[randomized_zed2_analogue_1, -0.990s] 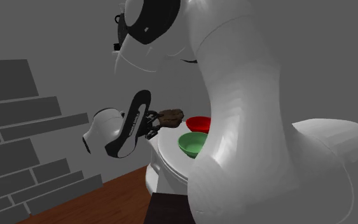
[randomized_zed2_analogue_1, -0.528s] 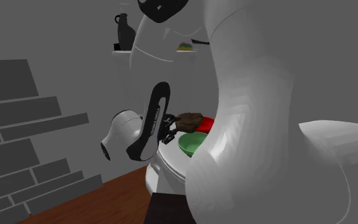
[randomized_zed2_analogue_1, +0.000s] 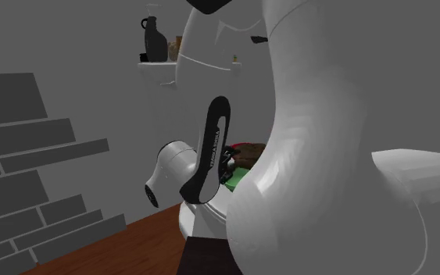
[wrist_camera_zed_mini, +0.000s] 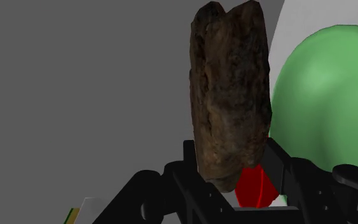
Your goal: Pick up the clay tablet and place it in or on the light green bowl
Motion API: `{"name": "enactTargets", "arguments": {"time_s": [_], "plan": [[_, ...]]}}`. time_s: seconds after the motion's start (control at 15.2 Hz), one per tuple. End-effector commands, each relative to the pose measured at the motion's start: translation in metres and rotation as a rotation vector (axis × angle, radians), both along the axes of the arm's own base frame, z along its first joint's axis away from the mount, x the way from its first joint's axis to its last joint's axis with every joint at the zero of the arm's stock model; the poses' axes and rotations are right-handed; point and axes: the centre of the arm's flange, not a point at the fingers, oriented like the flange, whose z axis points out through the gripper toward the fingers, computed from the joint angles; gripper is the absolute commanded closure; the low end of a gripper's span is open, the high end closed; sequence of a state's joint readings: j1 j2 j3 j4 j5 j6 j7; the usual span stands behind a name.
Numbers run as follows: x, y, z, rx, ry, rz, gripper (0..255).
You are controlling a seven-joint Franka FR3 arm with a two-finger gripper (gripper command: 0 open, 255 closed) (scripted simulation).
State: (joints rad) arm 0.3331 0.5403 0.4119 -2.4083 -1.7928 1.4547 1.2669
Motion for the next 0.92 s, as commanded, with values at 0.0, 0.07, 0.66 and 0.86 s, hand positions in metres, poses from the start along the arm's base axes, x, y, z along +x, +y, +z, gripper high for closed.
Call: {"name": "enactTargets", "arguments": {"time_s": [0.0,0.07,0.66,0.86], "plan": [[0.000,-0.001,-0.010,0.000,-0.001,0.000,255],[0.000,-0.001,-0.015,0.000,-0.001,0.000,255],[0.000,-0.001,-0.060,0.000,-0.001,0.000,255],[0.000,-0.001,-0.060,0.000,-0.001,0.000,255]]}}
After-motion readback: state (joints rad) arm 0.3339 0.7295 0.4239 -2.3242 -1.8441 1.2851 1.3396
